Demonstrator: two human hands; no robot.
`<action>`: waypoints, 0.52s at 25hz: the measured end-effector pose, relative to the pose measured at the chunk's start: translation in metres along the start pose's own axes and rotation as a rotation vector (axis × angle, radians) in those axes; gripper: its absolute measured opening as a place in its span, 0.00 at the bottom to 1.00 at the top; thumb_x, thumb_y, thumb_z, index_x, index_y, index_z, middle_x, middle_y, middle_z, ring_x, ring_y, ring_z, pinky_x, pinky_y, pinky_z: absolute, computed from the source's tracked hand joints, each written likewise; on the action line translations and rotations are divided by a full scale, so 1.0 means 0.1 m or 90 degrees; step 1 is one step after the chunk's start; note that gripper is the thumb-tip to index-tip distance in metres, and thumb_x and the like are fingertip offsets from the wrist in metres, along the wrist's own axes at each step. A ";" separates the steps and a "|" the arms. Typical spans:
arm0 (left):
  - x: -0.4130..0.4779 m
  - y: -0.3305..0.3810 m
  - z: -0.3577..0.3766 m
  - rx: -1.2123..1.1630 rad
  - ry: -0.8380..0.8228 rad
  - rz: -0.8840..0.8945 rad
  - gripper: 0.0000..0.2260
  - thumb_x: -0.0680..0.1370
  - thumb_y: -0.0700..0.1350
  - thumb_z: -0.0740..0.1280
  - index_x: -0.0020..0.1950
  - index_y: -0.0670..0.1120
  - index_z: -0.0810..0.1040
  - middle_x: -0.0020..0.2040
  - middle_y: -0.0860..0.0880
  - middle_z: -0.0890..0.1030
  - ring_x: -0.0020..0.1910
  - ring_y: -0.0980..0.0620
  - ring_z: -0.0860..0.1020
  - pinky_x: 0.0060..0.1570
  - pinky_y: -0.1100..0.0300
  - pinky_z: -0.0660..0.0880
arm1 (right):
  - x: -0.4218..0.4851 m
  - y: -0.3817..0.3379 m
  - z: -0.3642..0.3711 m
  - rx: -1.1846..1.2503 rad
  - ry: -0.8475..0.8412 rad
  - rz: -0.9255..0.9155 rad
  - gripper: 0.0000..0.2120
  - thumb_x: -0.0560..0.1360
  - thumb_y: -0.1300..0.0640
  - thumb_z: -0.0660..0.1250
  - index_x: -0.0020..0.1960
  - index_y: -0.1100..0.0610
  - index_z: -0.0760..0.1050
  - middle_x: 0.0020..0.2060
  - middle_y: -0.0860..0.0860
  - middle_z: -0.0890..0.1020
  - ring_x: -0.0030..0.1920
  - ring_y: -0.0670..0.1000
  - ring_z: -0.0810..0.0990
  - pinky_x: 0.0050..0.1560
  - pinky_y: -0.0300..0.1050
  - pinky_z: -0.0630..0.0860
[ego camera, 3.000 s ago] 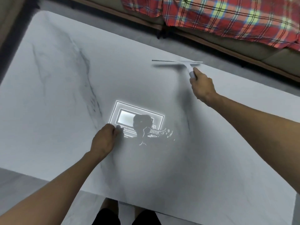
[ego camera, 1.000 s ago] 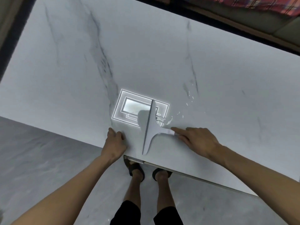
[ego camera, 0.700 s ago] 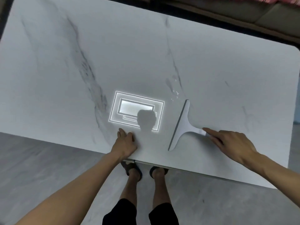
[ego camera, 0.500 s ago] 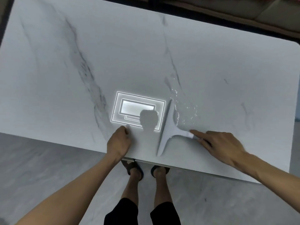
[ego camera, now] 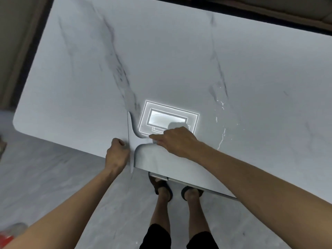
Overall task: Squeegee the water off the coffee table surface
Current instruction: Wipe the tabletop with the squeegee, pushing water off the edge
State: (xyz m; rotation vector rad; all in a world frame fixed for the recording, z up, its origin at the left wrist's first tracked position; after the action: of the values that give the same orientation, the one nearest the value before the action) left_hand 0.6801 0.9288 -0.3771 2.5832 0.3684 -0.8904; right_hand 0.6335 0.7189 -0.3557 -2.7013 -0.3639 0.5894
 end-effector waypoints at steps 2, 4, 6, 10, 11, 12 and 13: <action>-0.01 0.08 0.10 0.001 -0.049 0.027 0.06 0.74 0.41 0.57 0.50 0.46 0.68 0.39 0.48 0.75 0.36 0.49 0.73 0.31 0.56 0.66 | -0.17 0.28 -0.13 0.016 0.040 0.057 0.18 0.82 0.42 0.50 0.71 0.38 0.66 0.45 0.51 0.82 0.47 0.58 0.82 0.40 0.47 0.69; -0.09 0.19 0.24 0.004 -0.098 0.050 0.06 0.75 0.42 0.58 0.51 0.46 0.68 0.42 0.47 0.76 0.38 0.49 0.74 0.31 0.56 0.66 | -0.56 0.67 -0.23 0.037 0.040 0.144 0.18 0.82 0.41 0.49 0.71 0.36 0.64 0.42 0.49 0.81 0.46 0.57 0.82 0.41 0.48 0.73; -0.20 0.33 0.40 0.026 -0.139 0.083 0.05 0.75 0.42 0.58 0.51 0.45 0.68 0.45 0.46 0.76 0.40 0.46 0.75 0.35 0.55 0.68 | -1.10 1.03 -0.26 0.034 0.021 0.233 0.20 0.82 0.41 0.47 0.72 0.35 0.62 0.39 0.47 0.79 0.43 0.54 0.81 0.40 0.48 0.74; -0.43 0.62 0.71 0.084 -0.194 0.178 0.07 0.73 0.35 0.57 0.47 0.45 0.66 0.51 0.44 0.72 0.43 0.42 0.75 0.41 0.52 0.69 | -2.10 1.43 -0.23 0.045 0.002 0.379 0.21 0.81 0.40 0.45 0.72 0.33 0.60 0.41 0.43 0.81 0.43 0.51 0.80 0.39 0.46 0.73; -0.47 0.67 0.74 0.092 -0.192 0.194 0.07 0.73 0.35 0.56 0.47 0.46 0.66 0.51 0.44 0.72 0.42 0.43 0.75 0.41 0.53 0.69 | -2.31 1.47 -0.23 0.052 0.006 0.412 0.21 0.80 0.39 0.45 0.72 0.32 0.60 0.42 0.43 0.82 0.44 0.51 0.80 0.39 0.46 0.74; -0.50 0.71 0.74 0.091 -0.182 0.200 0.08 0.73 0.36 0.56 0.48 0.47 0.67 0.49 0.46 0.73 0.41 0.45 0.74 0.41 0.53 0.70 | -2.49 1.47 -0.25 0.054 0.012 0.436 0.21 0.80 0.38 0.44 0.72 0.32 0.60 0.43 0.42 0.82 0.45 0.51 0.81 0.39 0.46 0.73; -0.50 0.72 0.71 0.076 -0.161 0.194 0.09 0.72 0.36 0.56 0.49 0.49 0.67 0.46 0.48 0.74 0.40 0.47 0.75 0.40 0.53 0.71 | -2.60 1.45 -0.28 0.053 0.017 0.447 0.23 0.79 0.37 0.42 0.72 0.32 0.60 0.44 0.41 0.82 0.46 0.51 0.81 0.39 0.46 0.73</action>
State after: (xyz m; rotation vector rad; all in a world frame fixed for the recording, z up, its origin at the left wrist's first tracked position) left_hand 0.6303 0.8274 -0.3771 2.4957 -0.1503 -1.1338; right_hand 0.4419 0.4971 -0.2967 -2.7091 0.6321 0.7206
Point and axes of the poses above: each hand's wrist, its own x-axis towards the middle knuckle, its own z-axis out of the palm, y = z × x, the point moved 7 cm from there along x, towards the middle knuckle
